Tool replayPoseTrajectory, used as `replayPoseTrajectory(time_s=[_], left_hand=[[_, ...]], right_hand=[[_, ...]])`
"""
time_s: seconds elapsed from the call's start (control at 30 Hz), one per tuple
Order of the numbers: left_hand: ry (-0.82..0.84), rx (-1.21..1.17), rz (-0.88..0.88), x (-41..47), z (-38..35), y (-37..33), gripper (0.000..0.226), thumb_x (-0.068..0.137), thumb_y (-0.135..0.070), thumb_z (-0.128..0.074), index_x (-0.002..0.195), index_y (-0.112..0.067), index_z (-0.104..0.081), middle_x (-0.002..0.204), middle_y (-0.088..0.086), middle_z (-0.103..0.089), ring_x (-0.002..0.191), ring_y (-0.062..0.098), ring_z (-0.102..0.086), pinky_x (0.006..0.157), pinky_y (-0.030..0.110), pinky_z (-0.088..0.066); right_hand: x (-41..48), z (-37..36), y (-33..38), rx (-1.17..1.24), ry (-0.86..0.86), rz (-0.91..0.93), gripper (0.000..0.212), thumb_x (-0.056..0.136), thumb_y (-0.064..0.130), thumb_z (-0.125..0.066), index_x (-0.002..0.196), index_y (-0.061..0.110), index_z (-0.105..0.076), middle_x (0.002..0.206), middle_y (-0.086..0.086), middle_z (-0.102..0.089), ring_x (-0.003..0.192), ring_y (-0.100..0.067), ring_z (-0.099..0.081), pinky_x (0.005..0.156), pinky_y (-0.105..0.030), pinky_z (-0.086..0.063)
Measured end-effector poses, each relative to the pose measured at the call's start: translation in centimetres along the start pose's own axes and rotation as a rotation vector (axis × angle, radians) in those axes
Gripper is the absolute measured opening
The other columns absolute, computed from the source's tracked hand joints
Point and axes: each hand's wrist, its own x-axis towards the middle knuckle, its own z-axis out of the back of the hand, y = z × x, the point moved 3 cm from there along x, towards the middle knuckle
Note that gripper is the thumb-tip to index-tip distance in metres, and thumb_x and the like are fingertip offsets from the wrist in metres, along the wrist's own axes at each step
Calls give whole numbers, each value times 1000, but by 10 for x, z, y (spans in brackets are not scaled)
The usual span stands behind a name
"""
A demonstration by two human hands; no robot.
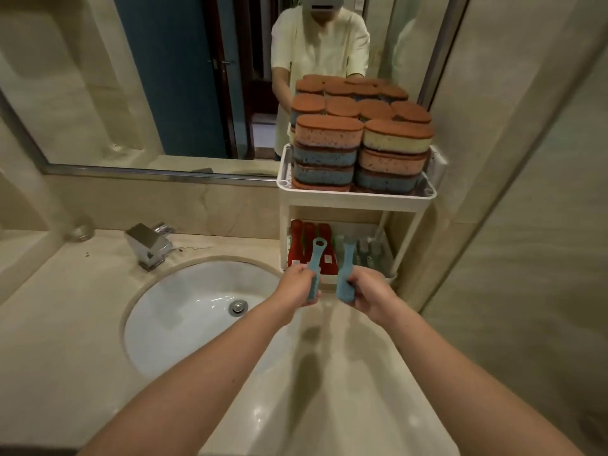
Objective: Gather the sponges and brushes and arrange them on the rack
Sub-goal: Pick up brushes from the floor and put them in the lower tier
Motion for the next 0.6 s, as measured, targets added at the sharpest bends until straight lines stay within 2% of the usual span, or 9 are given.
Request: replayPoseTrajectory(time_s=[0.1, 0.2, 0.3, 0.4, 0.53, 0.6], left_hand=[[23, -38, 21, 18, -15, -7, 13, 99, -14, -40, 101, -16, -53, 102, 10, -62, 75, 19, -60, 74, 35, -54], [44, -51, 26, 35, -26, -11, 14, 99, -10, -38, 107, -12, -50, 98, 11, -63, 64, 18, -60, 63, 32, -52], [50, -52, 41, 54, -31, -17, 17, 100, -12, -41, 113, -12, -51, 101, 11, -64, 70, 18, -61, 66, 32, -54], [61, -27, 39, 74, -33, -24, 20, 100, -16, -45, 119, -14, -50, 99, 8, -64, 74, 18, -63, 66, 29, -57], [62, 7, 65, 100, -38, -31, 23, 101, -20, -45, 121, -12, -52, 94, 8, -65, 74, 19, -64, 61, 27, -54], [56, 22, 97, 111, -40, -34, 27, 100, -20, -48, 122, -8, -55, 90, 6, -64, 74, 18, -63, 60, 26, -52]], right_hand=[[18, 11, 8, 56, -18, 27, 28, 95, -1, -46, 119, 4, -60, 108, -18, -67, 90, -25, -65, 65, -31, -53], [38, 21, 15, 68, -63, 56, 27, 95, -2, -50, 120, 1, -60, 101, -15, -68, 87, -24, -67, 63, -29, -54], [56, 28, 21, 24, -128, 72, 26, 93, 0, -55, 119, 1, -59, 104, -16, -68, 87, -24, -67, 63, -29, -55], [72, 30, 26, 30, -149, 66, 15, 93, 0, -55, 105, 8, -60, 94, -9, -67, 81, -18, -67, 59, -25, -54], [96, 31, 27, -9, -200, 48, 12, 93, 4, -58, 102, 11, -62, 105, -11, -65, 97, -26, -65, 64, -27, -54], [109, 32, 28, -61, -229, 50, 12, 93, 6, -59, 92, 18, -61, 108, -10, -64, 102, -27, -62, 67, -28, -53]])
